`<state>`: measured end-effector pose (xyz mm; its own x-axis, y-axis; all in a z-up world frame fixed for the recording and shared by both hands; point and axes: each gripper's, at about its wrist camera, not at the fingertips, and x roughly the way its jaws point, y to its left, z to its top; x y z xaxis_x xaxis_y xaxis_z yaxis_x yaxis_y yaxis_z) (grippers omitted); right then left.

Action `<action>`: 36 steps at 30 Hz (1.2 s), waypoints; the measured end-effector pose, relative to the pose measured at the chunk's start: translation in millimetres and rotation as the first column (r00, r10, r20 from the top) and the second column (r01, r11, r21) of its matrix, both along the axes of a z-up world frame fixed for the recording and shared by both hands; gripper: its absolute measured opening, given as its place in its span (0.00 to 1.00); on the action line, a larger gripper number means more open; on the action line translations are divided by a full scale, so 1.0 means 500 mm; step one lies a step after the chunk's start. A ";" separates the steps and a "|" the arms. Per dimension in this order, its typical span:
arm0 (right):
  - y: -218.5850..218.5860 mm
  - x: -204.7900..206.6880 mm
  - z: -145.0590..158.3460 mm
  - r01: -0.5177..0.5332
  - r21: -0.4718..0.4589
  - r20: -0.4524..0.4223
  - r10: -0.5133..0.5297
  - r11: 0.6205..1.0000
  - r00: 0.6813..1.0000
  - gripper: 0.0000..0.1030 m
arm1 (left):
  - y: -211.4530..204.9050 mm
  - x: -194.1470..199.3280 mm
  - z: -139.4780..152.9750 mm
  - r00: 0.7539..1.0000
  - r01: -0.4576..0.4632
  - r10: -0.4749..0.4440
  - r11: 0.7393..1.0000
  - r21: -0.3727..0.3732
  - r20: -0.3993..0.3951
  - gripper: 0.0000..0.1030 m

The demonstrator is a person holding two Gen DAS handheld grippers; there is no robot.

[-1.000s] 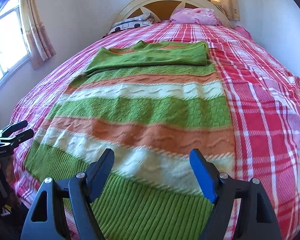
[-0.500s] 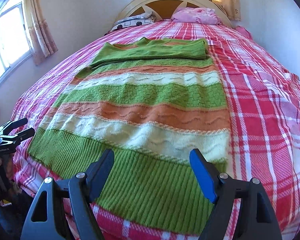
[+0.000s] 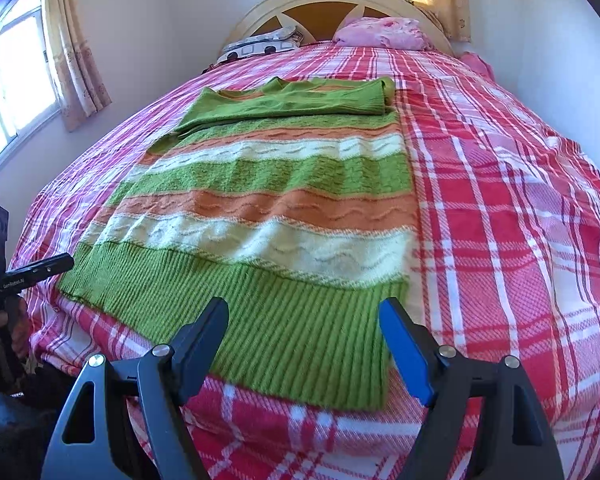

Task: Fold small clothes
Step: 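Open the right tool and move both tools back toward the sweater hem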

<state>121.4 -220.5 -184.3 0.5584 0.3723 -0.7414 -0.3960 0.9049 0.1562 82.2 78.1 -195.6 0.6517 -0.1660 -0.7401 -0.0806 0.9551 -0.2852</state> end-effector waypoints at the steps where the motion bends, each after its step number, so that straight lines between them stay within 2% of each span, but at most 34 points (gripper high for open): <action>1: -0.005 -0.001 -0.003 0.005 -0.001 -0.002 -0.005 1.000 1.000 0.76 | -0.003 -0.002 -0.001 1.000 -0.001 0.001 1.000 0.009 0.006 0.63; 3: -0.013 -0.002 -0.006 0.015 0.002 -0.006 -0.015 1.000 1.000 0.76 | -0.006 -0.005 0.000 1.000 -0.006 0.005 1.000 0.017 0.014 0.61; 4: -0.020 -0.001 -0.009 0.021 0.009 -0.010 -0.021 1.000 1.000 0.76 | -0.008 -0.005 0.001 1.000 -0.003 0.002 1.000 0.014 0.014 0.49; 6: -0.031 0.000 -0.012 0.034 0.021 -0.022 -0.034 0.999 0.999 0.76 | -0.010 -0.004 0.002 1.000 -0.003 0.002 1.000 0.022 0.013 0.39; 13: -0.045 -0.006 -0.021 0.042 0.047 -0.048 -0.040 0.998 0.998 0.76 | 0.004 -0.006 -0.002 1.000 -0.021 0.021 1.000 0.005 0.014 0.33; 14: -0.046 -0.008 -0.021 0.039 0.056 -0.050 -0.036 0.998 0.998 0.76 | 0.005 -0.007 -0.001 0.999 -0.029 0.029 1.000 0.005 0.016 0.30; 16: -0.048 -0.011 -0.020 0.033 0.069 -0.054 -0.029 0.997 0.998 0.76 | 0.005 -0.008 0.002 1.000 -0.022 0.022 1.000 -0.015 0.018 0.17; 18: -0.052 -0.012 -0.020 0.032 0.082 -0.060 -0.027 0.996 0.998 0.76 | 0.002 -0.008 0.003 1.000 -0.011 0.011 1.000 -0.028 0.013 0.17; 21: -0.060 -0.014 -0.021 0.035 0.113 -0.069 -0.027 0.993 0.997 0.76 | -0.003 -0.006 -0.005 1.000 -0.017 0.017 1.000 -0.006 0.009 0.21; 24: -0.062 -0.010 -0.023 0.037 0.132 -0.070 -0.028 0.991 0.997 0.76 | 0.008 -0.005 -0.007 1.000 -0.026 0.027 0.999 -0.047 0.015 0.22; 26: -0.061 -0.011 -0.024 0.034 0.134 -0.064 -0.025 0.990 0.998 0.76 | 0.011 -0.004 -0.008 0.999 -0.024 0.025 0.998 -0.057 0.023 0.27; 28: -0.056 -0.012 -0.025 0.028 0.132 -0.061 -0.020 0.991 0.998 0.76 | 0.015 -0.005 -0.012 0.999 -0.015 0.019 0.997 -0.080 0.044 0.42; 30: -0.051 -0.015 -0.027 0.022 0.118 -0.054 -0.016 0.993 0.998 0.71 | 0.014 -0.004 -0.013 0.998 -0.004 0.009 0.996 -0.093 0.056 0.47; 31: -0.047 -0.016 -0.028 0.019 0.108 -0.051 -0.014 0.994 0.999 0.64 | 0.013 -0.004 -0.013 0.998 0.007 -0.001 0.995 -0.101 0.062 0.51; 32: -0.046 -0.017 -0.028 0.019 0.103 -0.052 -0.014 0.995 0.999 0.57 | 0.011 -0.004 -0.011 0.998 0.011 -0.004 0.995 -0.102 0.063 0.51; 34: -0.048 -0.016 -0.028 0.018 0.109 -0.061 -0.011 0.994 0.998 0.50 | 0.011 -0.007 -0.009 0.998 0.009 -0.002 0.993 -0.114 0.063 0.52; 36: -0.051 -0.015 -0.026 0.014 0.129 -0.071 -0.005 0.992 0.997 0.49 | 0.012 -0.008 -0.007 0.998 0.014 -0.007 0.992 -0.123 0.061 0.50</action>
<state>113.7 -245.9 -197.5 0.5103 0.4625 -0.7250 -0.3714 0.8789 0.2993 78.1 84.3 -199.3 0.6921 -0.2606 -0.6731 -0.0499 0.9131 -0.4047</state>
